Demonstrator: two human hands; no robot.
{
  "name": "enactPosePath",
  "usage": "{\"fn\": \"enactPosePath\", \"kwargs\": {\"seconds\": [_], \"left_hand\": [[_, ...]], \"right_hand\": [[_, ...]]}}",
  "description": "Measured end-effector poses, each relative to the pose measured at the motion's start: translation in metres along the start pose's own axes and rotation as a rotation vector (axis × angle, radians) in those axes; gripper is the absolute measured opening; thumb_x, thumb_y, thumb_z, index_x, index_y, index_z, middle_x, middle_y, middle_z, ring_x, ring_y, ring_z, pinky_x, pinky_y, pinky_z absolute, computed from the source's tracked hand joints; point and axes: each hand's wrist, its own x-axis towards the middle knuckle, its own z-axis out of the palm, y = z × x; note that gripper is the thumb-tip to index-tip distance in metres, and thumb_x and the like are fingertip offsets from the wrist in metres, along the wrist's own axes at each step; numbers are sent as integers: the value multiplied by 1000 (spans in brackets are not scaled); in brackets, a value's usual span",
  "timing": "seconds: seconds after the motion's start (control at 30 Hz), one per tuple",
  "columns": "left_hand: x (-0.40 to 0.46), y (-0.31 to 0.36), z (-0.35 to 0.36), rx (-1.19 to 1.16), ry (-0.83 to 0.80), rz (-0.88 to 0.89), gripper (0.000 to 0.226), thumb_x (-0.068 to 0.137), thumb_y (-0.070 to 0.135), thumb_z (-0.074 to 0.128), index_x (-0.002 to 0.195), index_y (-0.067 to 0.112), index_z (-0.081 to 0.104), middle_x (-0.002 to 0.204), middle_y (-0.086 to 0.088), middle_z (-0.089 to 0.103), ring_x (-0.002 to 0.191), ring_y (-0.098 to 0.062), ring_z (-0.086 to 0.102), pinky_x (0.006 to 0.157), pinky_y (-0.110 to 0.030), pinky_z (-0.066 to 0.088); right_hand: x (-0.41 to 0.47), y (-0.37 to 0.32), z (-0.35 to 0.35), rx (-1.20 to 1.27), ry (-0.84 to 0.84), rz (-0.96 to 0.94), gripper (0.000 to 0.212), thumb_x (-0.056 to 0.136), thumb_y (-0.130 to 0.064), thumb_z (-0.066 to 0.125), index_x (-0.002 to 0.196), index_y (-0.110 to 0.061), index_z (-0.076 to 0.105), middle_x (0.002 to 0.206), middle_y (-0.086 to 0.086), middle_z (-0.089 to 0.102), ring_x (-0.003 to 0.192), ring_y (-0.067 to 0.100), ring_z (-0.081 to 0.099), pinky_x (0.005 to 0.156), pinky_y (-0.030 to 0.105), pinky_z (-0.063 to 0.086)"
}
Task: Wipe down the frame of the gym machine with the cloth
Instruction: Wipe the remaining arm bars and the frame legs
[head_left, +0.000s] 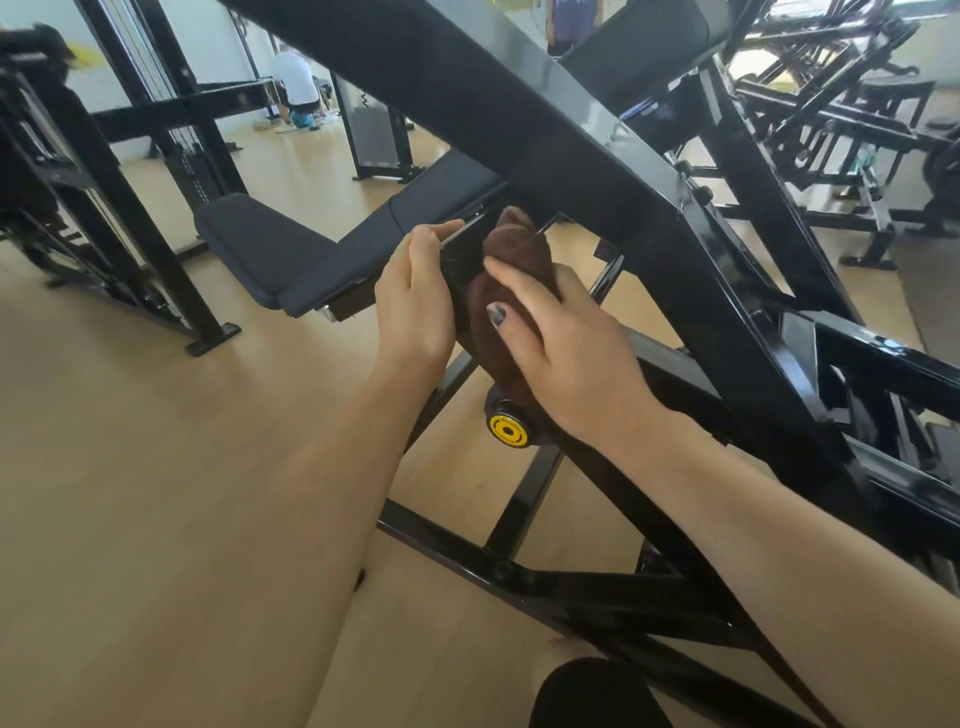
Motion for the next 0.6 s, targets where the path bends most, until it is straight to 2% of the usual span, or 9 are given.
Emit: {"fn": "enactPosePath", "kwargs": {"seconds": [0.07, 0.17, 0.23, 0.27, 0.33, 0.37, 0.43, 0.53, 0.6], "left_hand": [[-1, 1, 1, 16, 6, -3, 45, 109, 27, 27, 121, 23, 71, 118, 11, 65, 107, 3, 56, 95, -18, 46], [-4, 1, 2, 44, 14, 1, 47, 110, 27, 25, 126, 23, 68, 125, 9, 61, 112, -2, 52, 99, -24, 39], [-4, 1, 3, 55, 18, 11, 47, 110, 27, 24, 127, 23, 68, 128, 7, 61, 115, -4, 52, 99, -22, 38], [-3, 1, 3, 55, 17, 17, 47, 111, 27, 23, 127, 23, 67, 129, 6, 62, 117, -5, 51, 97, -19, 38], [-2, 0, 3, 56, 28, 22, 47, 111, 26, 23, 126, 23, 68, 129, 6, 62, 118, -5, 51, 93, -15, 37], [-2, -1, 3, 58, 29, 23, 47, 110, 25, 23, 125, 23, 68, 127, 7, 63, 117, -4, 52, 93, -15, 38], [0, -2, 3, 57, 33, 34, 47, 109, 23, 25, 121, 22, 70, 123, 7, 66, 111, -1, 55, 94, -17, 42], [1, -2, 3, 47, 37, 44, 45, 108, 20, 27, 117, 19, 72, 113, 11, 66, 95, 18, 55, 78, -1, 40], [1, -5, 4, 31, 55, 57, 44, 107, 21, 30, 114, 20, 74, 111, 13, 69, 95, 17, 57, 81, -4, 42]], "right_hand": [[-8, 9, -11, 100, -56, 168, 43, 109, -44, 37, 144, -25, 53, 118, -1, 63, 98, 5, 56, 78, 5, 35], [-26, 21, -20, 276, -145, 428, 28, 108, -46, 35, 122, -34, 56, 93, -27, 54, 84, -7, 54, 72, 6, 38], [-31, 25, -21, 323, -136, 531, 20, 108, -48, 34, 100, -41, 51, 88, -26, 51, 80, -4, 53, 73, 14, 44], [-28, 24, -22, 359, -129, 584, 25, 109, -47, 33, 91, -41, 51, 87, -23, 52, 79, -2, 53, 78, 19, 46], [-17, 18, -23, 389, -119, 629, 30, 110, -44, 33, 90, -36, 55, 86, -17, 55, 80, 2, 52, 86, 28, 45], [-10, 10, -20, 347, -107, 579, 32, 111, -42, 33, 98, -31, 60, 89, -11, 57, 82, 4, 53, 86, 30, 44], [0, -6, -8, 145, 2, 349, 38, 110, -41, 34, 120, -20, 64, 101, 2, 60, 88, 14, 58, 79, 31, 47], [1, -18, 10, -132, 198, 61, 44, 106, -43, 41, 133, -16, 63, 110, 14, 64, 85, 21, 64, 67, 28, 52], [-12, -13, 16, -190, 244, -44, 44, 107, -40, 46, 138, -14, 62, 117, 18, 65, 92, 24, 65, 74, 30, 55]]}}
